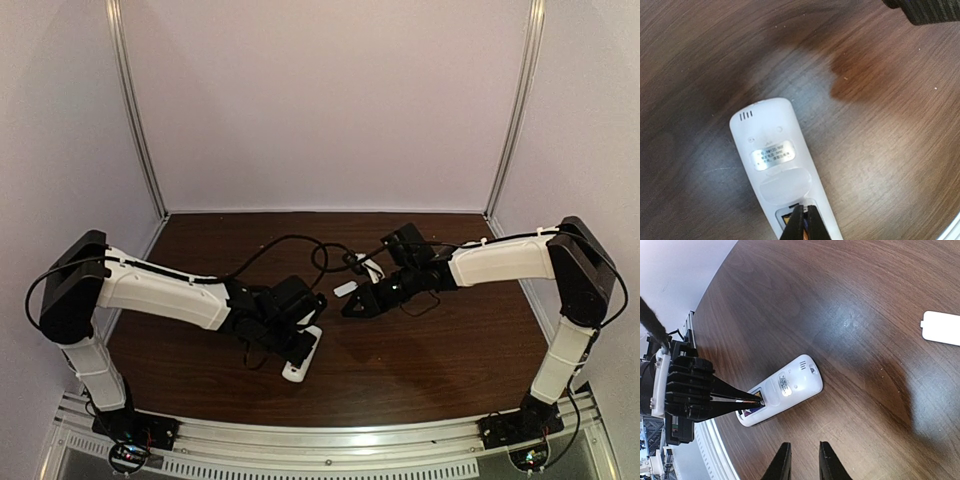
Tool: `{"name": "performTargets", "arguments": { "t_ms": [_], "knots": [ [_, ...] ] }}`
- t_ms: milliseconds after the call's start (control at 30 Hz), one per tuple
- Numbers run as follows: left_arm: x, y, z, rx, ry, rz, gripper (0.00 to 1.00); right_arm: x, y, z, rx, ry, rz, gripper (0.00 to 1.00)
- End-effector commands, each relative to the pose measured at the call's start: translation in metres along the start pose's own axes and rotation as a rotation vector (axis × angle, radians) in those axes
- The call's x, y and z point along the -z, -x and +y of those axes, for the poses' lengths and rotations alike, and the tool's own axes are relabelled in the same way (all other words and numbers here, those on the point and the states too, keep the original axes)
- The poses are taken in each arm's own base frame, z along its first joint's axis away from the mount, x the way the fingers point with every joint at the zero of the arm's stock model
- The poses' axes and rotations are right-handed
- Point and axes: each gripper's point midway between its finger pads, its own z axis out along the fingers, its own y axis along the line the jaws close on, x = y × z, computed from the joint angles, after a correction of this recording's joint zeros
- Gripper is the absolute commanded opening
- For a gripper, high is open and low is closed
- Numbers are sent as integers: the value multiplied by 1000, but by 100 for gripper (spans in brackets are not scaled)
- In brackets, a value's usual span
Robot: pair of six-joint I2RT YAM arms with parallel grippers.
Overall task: Load the batteries into the remote control
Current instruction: Press the battery in the battery compartment.
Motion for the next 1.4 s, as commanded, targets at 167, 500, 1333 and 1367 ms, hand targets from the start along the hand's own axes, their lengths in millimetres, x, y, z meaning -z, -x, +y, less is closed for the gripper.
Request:
{"name": "performTargets", "arguments": {
  "t_ms": [167,500,1333,1367],
  "knots": [
    [-23,-89,0,-17,-6,292,6,5,7,-6,4,-11,-15,21],
    [-24,-117,-7,-30,-34,383,6,8,10,-8,3,-23,-17,21],
    [-15,-168,1,-77,-3,525,6,8,11,-10,-6,-37,-16,22],
    [-15,-169,2,-77,-1,525,6,9,11,-10,-6,-37,-17,22]
  ]
}}
